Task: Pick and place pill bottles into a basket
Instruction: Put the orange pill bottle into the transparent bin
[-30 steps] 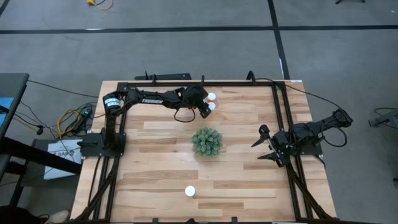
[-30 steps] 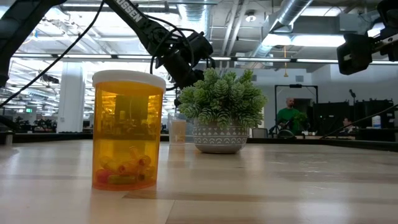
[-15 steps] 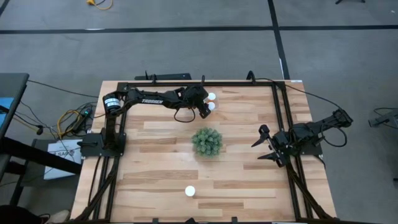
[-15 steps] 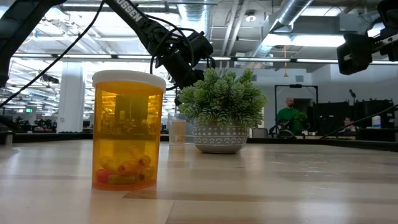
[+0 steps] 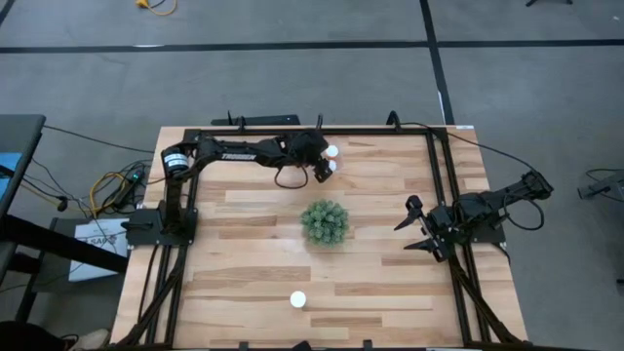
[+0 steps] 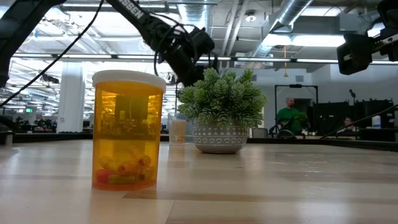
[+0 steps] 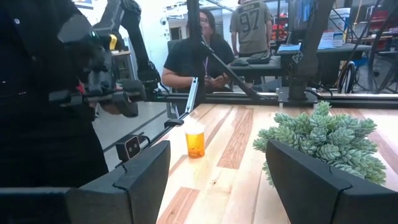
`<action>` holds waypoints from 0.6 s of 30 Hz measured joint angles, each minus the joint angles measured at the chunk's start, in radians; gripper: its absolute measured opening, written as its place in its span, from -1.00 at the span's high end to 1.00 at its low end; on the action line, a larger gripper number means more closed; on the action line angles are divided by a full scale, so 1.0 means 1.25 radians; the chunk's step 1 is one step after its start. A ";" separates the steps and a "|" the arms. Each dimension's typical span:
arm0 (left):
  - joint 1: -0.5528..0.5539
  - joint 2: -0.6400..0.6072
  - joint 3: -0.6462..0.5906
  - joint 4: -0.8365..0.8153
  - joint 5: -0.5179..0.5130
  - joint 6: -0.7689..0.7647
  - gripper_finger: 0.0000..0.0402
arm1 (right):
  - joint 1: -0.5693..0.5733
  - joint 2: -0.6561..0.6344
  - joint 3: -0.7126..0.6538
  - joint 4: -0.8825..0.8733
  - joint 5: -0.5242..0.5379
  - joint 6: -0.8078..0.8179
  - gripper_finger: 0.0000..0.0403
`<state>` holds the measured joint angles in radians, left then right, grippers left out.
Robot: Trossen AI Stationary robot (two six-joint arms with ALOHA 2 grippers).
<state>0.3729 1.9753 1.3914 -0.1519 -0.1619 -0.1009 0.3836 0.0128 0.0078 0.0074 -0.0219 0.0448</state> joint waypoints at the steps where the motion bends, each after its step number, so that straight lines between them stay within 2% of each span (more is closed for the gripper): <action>1: 0.000 -0.005 0.013 -0.005 -0.001 0.009 -0.18 | 0.000 0.000 0.000 0.000 0.000 0.000 -0.29; 8: 0.003 -0.079 0.066 -0.029 -0.007 0.042 -0.18 | 0.000 0.000 0.000 0.000 0.000 0.000 -0.29; 13: 0.018 -0.162 0.078 -0.037 0.040 0.035 -0.18 | 0.000 0.000 0.000 0.000 0.000 0.000 -0.29; 18: 0.012 -0.217 0.079 -0.073 0.048 0.028 -0.18 | 0.000 0.000 0.000 0.000 0.000 0.000 -0.29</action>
<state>0.3884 1.7041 1.4901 -0.2428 -0.1019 -0.0661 0.3838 0.0125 0.0080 0.0074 -0.0219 0.0446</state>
